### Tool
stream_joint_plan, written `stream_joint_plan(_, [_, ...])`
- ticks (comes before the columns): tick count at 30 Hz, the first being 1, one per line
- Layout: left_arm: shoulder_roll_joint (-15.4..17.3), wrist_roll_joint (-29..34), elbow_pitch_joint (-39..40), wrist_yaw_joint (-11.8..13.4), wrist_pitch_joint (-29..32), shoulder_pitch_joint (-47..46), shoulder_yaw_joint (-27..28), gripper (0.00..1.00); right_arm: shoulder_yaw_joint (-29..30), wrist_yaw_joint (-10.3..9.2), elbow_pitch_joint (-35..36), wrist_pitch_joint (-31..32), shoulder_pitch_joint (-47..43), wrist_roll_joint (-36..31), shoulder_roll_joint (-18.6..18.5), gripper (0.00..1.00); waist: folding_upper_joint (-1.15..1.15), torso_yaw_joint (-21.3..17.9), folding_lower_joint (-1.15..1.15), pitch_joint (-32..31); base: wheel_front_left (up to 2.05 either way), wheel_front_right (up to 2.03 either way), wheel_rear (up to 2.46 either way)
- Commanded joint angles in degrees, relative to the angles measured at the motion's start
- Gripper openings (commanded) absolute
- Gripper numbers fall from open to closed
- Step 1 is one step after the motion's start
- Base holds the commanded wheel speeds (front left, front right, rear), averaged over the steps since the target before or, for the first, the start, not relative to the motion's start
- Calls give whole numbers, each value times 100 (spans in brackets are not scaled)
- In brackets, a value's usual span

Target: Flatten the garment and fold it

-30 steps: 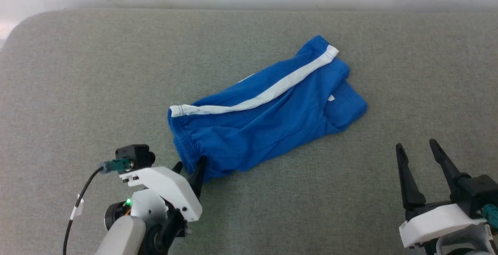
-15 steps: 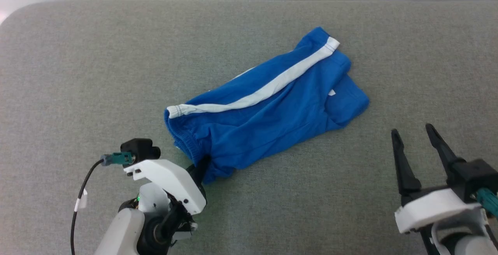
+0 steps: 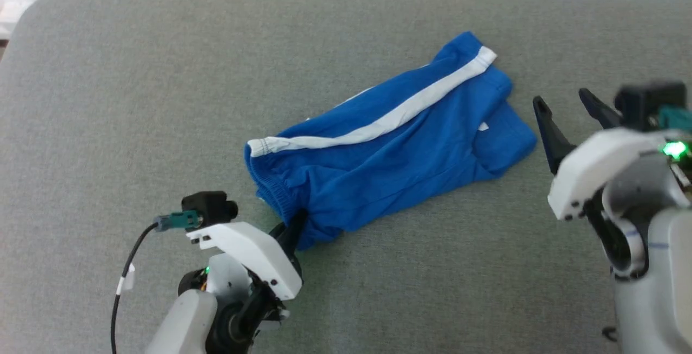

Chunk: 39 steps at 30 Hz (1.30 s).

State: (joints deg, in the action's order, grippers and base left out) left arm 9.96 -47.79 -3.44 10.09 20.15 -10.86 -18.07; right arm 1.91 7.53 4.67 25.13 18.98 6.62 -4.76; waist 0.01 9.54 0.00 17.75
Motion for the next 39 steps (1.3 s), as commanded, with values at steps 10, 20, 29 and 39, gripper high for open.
stream_joint_plan(10, [-163,190,-31,-246,-188,-406,-240,0,27,-4,-1004,1175,1151,-218,-211,100,-1,383,0,531,0,0,0])
stream_joint_plan(20, [-286,157,-210,-381,-283,-599,-343,0,76,-4,-1581,1476,1410,-350,-95,100,-1,595,0,762,0,0,0])
stream_joint_plan(29, [-289,115,-389,-396,-299,-635,-344,0,319,-4,-1769,1856,1349,-257,106,0,-1,637,0,650,0,0,0])
stream_joint_plan(39, [-192,94,-363,-330,-469,-437,-207,0,640,-4,-1707,1158,1135,-30,176,0,-1,432,0,185,0,0,0])
